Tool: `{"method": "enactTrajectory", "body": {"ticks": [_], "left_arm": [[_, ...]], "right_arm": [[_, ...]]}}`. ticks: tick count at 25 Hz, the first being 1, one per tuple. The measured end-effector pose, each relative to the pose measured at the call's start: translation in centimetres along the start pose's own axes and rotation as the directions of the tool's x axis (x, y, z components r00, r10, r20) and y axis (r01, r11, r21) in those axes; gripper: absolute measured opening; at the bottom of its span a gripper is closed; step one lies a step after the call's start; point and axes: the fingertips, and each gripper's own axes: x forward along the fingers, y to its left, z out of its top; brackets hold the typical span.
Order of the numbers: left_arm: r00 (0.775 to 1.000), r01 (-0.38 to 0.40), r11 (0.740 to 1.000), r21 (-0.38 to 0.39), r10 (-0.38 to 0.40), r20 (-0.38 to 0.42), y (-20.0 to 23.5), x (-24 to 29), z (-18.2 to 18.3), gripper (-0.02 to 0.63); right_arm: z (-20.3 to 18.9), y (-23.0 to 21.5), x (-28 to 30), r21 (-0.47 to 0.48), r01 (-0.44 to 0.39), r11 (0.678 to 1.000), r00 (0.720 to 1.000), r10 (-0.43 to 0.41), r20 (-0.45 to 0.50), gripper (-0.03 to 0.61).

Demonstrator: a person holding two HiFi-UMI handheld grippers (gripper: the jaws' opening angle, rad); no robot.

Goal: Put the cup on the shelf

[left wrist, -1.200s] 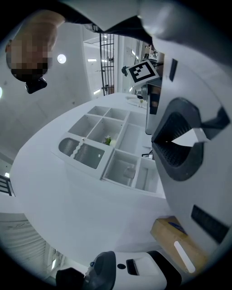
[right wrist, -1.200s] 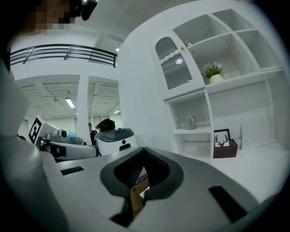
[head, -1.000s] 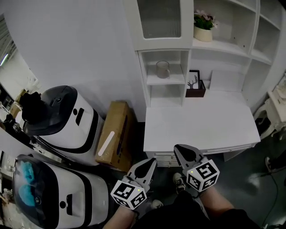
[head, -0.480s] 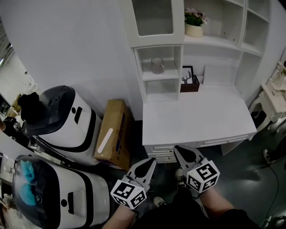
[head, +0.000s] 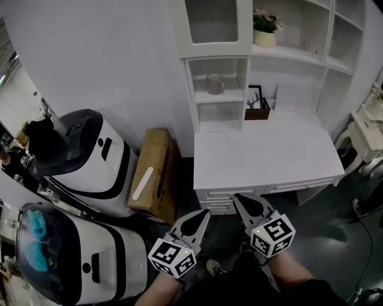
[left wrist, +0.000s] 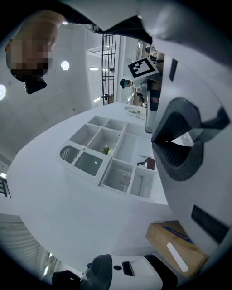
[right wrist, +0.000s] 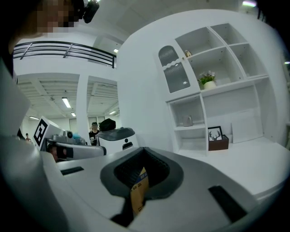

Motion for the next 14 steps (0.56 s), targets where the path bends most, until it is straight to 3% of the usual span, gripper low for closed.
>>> {"method": "enactTrajectory", "body": {"ticks": [14], "left_arm": [[1.000,0.010,1.000,-0.009,-0.010,0.009,0.25,-0.21,-0.26,0.005]], "right_arm": [[-0.54,0.15,-0.09,-0.001,0.018,1.000,1.000,-0.018,-0.008,0.003]]}}
